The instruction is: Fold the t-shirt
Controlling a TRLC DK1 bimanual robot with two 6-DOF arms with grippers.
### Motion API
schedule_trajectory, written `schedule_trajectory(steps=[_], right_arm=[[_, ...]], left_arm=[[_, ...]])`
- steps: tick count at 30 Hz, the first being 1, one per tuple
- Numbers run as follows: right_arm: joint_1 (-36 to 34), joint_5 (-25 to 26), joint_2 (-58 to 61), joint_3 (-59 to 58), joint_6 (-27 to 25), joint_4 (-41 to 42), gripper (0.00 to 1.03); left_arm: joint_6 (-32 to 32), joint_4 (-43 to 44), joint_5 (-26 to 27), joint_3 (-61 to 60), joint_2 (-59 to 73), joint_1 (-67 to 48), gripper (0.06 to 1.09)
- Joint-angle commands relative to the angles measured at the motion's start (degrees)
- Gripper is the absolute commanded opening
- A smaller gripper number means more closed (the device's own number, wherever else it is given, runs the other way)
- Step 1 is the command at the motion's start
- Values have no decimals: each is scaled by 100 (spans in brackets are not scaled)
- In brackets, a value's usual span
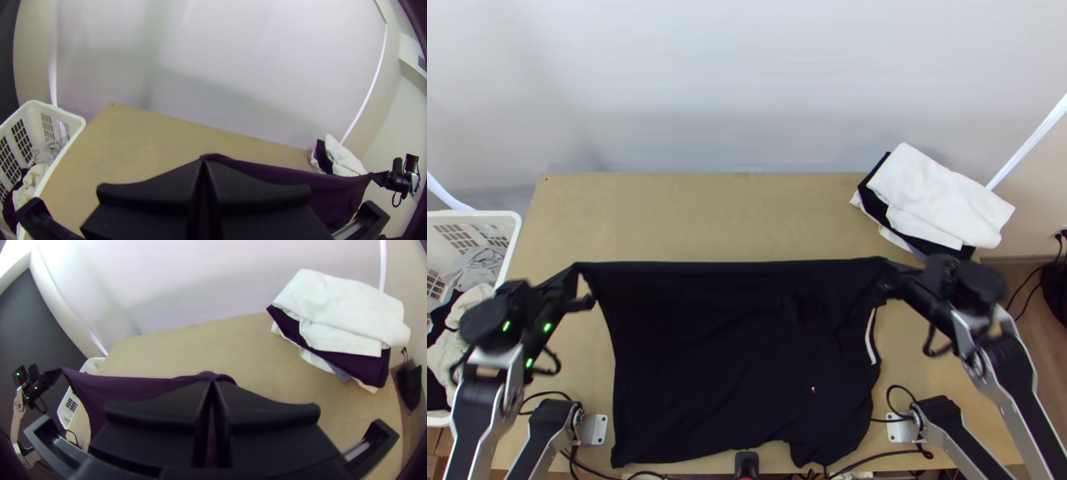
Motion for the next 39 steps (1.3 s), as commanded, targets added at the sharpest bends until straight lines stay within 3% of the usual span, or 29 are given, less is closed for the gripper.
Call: schedule_trajectory(steps=[1,5,11,19,25,33,39], right_arm=[[-1,-42,786,349,127,288,3],[-150,-359,1770,850,127,306,3],[-177,-368,2834,1395,110,508,3],[-423,-368,4609,2678,110,578,3],[-546,-394,5822,3785,101,7,3],[-537,-403,6332,4356,294,-450,3],[-484,-403,5875,4269,347,-1224,3]], left_arm=[[-89,333,-33,60,785,8,10],[-177,588,108,306,1805,26,10],[-212,1054,547,860,3466,316,10],[-195,1168,547,2240,5514,448,10],[-212,1018,512,3084,6762,579,10],[-362,227,521,3760,7016,544,10],[-344,-669,1136,3576,6313,615,10]])
